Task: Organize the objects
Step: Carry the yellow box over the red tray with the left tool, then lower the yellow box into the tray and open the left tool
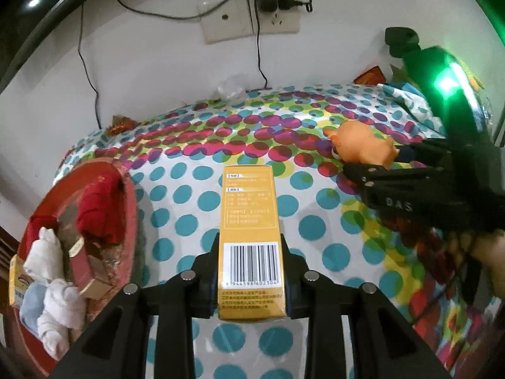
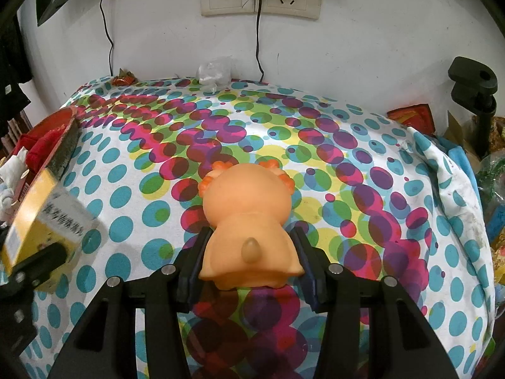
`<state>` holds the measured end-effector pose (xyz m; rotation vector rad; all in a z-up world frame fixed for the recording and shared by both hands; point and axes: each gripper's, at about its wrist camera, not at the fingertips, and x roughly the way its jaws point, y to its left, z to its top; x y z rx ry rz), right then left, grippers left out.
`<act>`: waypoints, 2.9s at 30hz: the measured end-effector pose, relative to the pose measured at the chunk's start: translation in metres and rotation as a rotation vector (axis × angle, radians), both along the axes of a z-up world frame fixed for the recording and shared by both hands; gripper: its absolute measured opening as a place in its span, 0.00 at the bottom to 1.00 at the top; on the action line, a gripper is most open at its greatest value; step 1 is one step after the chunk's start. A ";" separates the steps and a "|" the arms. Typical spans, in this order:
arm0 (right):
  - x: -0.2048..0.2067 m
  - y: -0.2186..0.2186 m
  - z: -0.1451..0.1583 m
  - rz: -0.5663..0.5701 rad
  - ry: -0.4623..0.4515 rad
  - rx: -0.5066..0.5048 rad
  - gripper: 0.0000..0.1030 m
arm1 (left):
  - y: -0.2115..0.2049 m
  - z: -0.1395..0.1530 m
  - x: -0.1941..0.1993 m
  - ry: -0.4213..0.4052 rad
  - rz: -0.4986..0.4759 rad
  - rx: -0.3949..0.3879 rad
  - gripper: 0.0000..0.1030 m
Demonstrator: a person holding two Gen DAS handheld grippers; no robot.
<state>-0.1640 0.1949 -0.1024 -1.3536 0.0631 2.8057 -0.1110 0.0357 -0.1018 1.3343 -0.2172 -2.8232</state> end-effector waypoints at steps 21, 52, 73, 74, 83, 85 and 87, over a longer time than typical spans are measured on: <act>0.001 0.000 0.002 -0.015 -0.001 0.006 0.45 | -0.076 0.062 0.061 0.067 0.086 0.044 0.29; -0.004 -0.011 0.003 -0.038 -0.004 0.015 0.46 | -0.252 0.068 0.028 0.015 0.382 0.018 0.29; -0.003 -0.009 0.001 -0.062 -0.007 0.024 0.49 | -0.241 0.022 -0.027 -0.095 0.343 0.047 0.30; -0.006 -0.013 0.000 -0.063 -0.007 0.024 0.49 | -0.239 0.020 -0.027 -0.099 0.334 0.037 0.30; -0.003 -0.011 0.000 -0.069 -0.008 0.029 0.49 | -0.229 0.020 -0.015 -0.097 0.291 0.040 0.41; -0.003 -0.010 0.000 -0.071 -0.008 0.029 0.49 | -0.225 0.023 -0.010 -0.089 0.282 0.017 0.41; -0.002 -0.010 0.000 -0.072 -0.008 0.031 0.49 | -0.217 0.029 -0.001 -0.063 0.265 -0.017 0.41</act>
